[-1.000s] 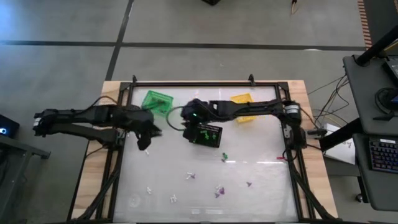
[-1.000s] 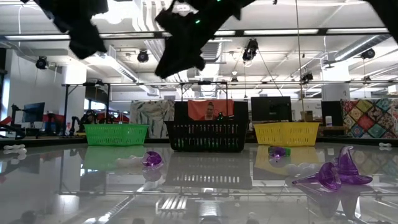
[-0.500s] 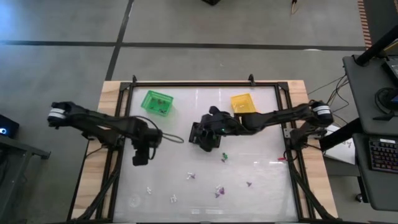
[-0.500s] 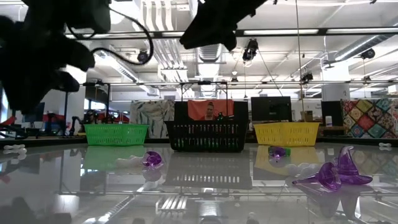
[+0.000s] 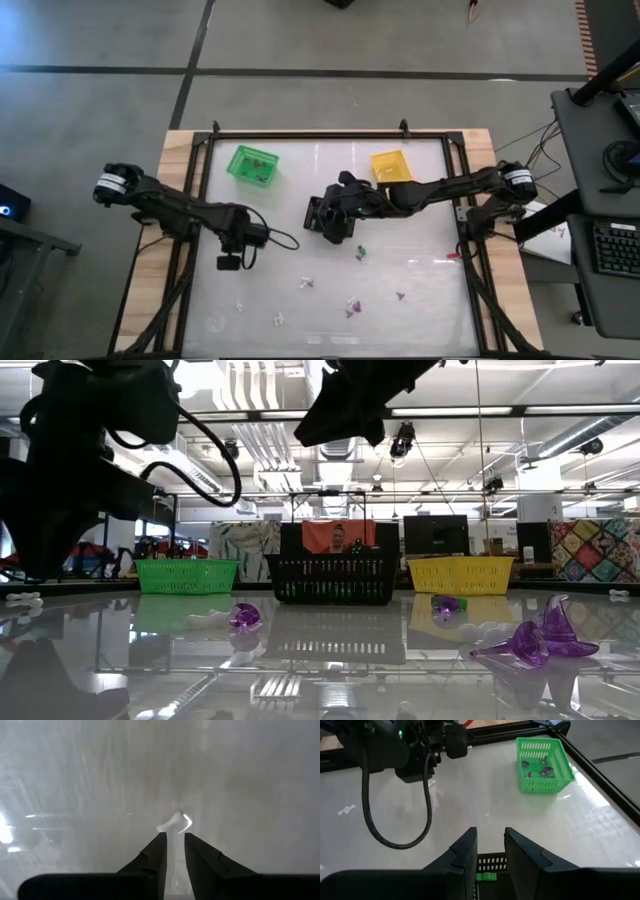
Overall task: Sort Halloween decoration
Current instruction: Put the white bone toy into the yellow bin
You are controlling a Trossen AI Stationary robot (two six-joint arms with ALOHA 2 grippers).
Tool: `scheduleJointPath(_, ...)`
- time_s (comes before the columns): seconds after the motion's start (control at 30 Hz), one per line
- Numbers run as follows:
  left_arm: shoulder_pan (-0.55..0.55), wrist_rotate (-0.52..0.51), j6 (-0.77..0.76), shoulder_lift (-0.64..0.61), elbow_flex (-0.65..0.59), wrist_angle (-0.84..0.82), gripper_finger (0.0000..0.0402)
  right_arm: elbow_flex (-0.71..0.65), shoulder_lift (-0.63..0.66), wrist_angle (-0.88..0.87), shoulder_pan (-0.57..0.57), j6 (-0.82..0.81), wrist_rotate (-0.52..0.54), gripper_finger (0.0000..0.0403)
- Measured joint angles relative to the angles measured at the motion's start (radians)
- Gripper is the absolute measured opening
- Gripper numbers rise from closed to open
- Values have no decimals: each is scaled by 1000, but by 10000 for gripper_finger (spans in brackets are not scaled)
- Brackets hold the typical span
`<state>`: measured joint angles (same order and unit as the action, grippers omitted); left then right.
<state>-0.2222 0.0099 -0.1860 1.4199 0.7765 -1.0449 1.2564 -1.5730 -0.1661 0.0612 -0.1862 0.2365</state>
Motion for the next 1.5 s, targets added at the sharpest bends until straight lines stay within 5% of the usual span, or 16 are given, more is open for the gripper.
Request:
scheduleJointPath(0.43,-12,0,18,75,-11,61,99,-2,0,-1,0,1,0,89)
scheduleJointPath(0.97,-43,6,-6,139,-38,84,102,-2,-1,-4,4,-1,0,87)
scheduleJointPath(1.3,-43,-13,-18,135,-40,86,9,-2,-1,-4,27,3,0,86)
scheduleJointPath(1.5,-42,-36,-27,93,-25,112,3,-2,2,-36,44,2,0,79)
